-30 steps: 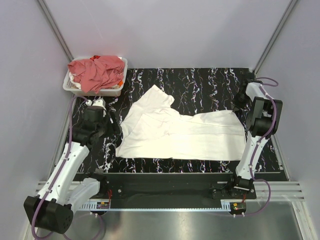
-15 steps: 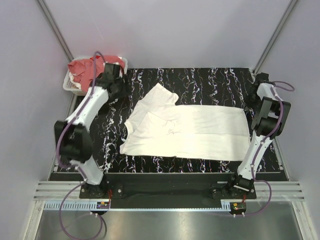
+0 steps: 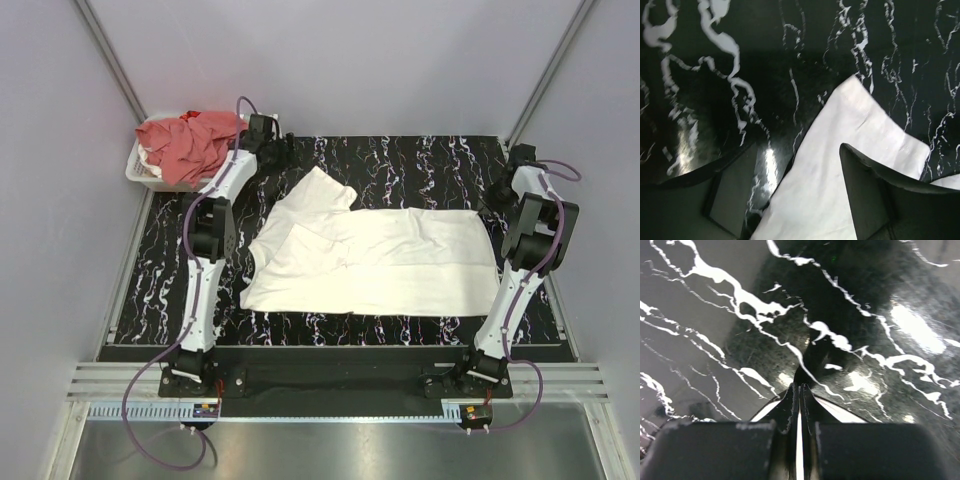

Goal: Fold and stack the t-shirts
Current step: Fold the tshirt

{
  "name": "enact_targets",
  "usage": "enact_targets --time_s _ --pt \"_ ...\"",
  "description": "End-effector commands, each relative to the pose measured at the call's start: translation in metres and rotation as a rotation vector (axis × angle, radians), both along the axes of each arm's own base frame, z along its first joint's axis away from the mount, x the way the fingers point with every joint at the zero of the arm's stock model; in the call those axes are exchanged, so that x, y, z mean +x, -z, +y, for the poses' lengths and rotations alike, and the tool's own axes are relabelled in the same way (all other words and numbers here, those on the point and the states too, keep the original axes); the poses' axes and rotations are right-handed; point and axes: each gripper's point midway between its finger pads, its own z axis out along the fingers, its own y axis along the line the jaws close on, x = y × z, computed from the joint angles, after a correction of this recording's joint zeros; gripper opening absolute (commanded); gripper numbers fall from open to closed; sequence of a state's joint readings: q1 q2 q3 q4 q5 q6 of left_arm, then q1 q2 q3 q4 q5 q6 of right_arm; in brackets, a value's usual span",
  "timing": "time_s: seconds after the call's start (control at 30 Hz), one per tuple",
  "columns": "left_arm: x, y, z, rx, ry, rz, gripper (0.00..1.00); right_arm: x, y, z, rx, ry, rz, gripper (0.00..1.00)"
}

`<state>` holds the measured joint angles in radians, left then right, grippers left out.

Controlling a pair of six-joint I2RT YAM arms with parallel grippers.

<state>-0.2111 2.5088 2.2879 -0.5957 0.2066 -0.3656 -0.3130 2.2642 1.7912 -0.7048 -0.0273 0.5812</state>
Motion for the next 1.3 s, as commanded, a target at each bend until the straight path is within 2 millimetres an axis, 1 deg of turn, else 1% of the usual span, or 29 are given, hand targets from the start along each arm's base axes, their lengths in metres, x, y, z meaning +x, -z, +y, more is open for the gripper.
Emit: enact_targets --time_s 0.0,0.03,0.07,0.13,0.17,0.23,0.27,0.3,0.37,0.43,0.47,0.57,0.67,0.8,0.83,0.87,0.9,1.0,1.03,1.1,1.13,1.23,1.27 --pt "0.031 -0.033 -0.027 -0.128 0.068 -0.159 0.74 -0.004 0.019 0.019 0.059 -0.050 0.021 0.00" --pt "0.035 -0.028 -0.029 -0.143 0.048 -0.158 0.75 -0.004 0.018 0.020 0.066 -0.057 0.018 0.00" --pt "0.041 -0.018 -0.029 -0.155 0.039 -0.168 0.76 -0.003 0.017 0.022 0.073 -0.062 0.014 0.00" --pt "0.047 -0.009 -0.033 -0.189 0.016 -0.163 0.77 -0.003 0.015 0.023 0.077 -0.072 0.008 0.00" --pt "0.052 0.000 -0.036 -0.201 0.011 -0.163 0.78 -0.002 0.014 0.023 0.083 -0.076 0.002 0.00" --pt "0.056 0.005 -0.040 -0.233 -0.006 -0.151 0.78 -0.001 0.014 0.025 0.087 -0.084 0.000 0.00" --pt "0.057 0.011 -0.045 -0.246 -0.002 -0.145 0.78 0.000 0.013 0.025 0.088 -0.086 -0.005 0.00" --pt "0.056 0.010 -0.050 -0.266 0.000 -0.139 0.78 0.000 0.014 0.025 0.090 -0.086 -0.001 0.00" --pt "0.054 0.012 -0.057 -0.278 0.008 -0.135 0.71 0.000 0.014 0.026 0.092 -0.087 -0.003 0.00" --pt "0.051 0.015 -0.058 -0.270 0.003 -0.127 0.70 0.002 0.015 0.027 0.098 -0.092 -0.005 0.00" --pt "0.050 0.013 -0.062 -0.270 0.003 -0.128 0.68 0.002 0.015 0.027 0.100 -0.094 -0.006 0.00" --pt "0.045 0.017 -0.070 -0.289 0.025 -0.113 0.66 0.004 0.015 0.030 0.117 -0.099 -0.011 0.00" --pt "0.040 0.021 -0.074 -0.308 0.036 -0.091 0.62 0.004 0.015 0.031 0.123 -0.108 -0.014 0.00" --pt "0.036 0.022 -0.078 -0.311 0.055 -0.084 0.57 0.003 0.014 0.031 0.120 -0.110 -0.014 0.00" --pt "0.033 0.027 -0.078 -0.307 0.055 -0.070 0.56 0.003 0.015 0.031 0.123 -0.109 -0.011 0.00" --pt "0.030 0.024 -0.081 -0.308 0.061 -0.070 0.55 0.002 0.015 0.031 0.123 -0.109 -0.011 0.00" --pt "0.028 0.025 -0.080 -0.306 0.066 -0.065 0.50 0.002 0.016 0.032 0.124 -0.109 -0.010 0.00" --pt "0.023 0.028 -0.082 -0.307 0.070 -0.051 0.47 0.001 0.016 0.032 0.125 -0.111 -0.009 0.00" --pt "0.022 0.030 -0.081 -0.305 0.068 -0.046 0.45 0.002 0.016 0.032 0.126 -0.110 -0.012 0.00" --pt "0.022 0.031 -0.082 -0.305 0.068 -0.042 0.42 0.002 0.016 0.032 0.125 -0.112 -0.012 0.00" --pt "0.023 0.031 -0.082 -0.305 0.066 -0.043 0.37 0.002 0.015 0.032 0.124 -0.113 -0.014 0.00" --pt "0.023 0.031 -0.083 -0.308 0.073 -0.039 0.29 0.003 0.015 0.032 0.123 -0.115 -0.016 0.00" --pt "0.024 0.031 -0.083 -0.310 0.073 -0.038 0.20 0.003 0.016 0.032 0.123 -0.115 -0.015 0.00"
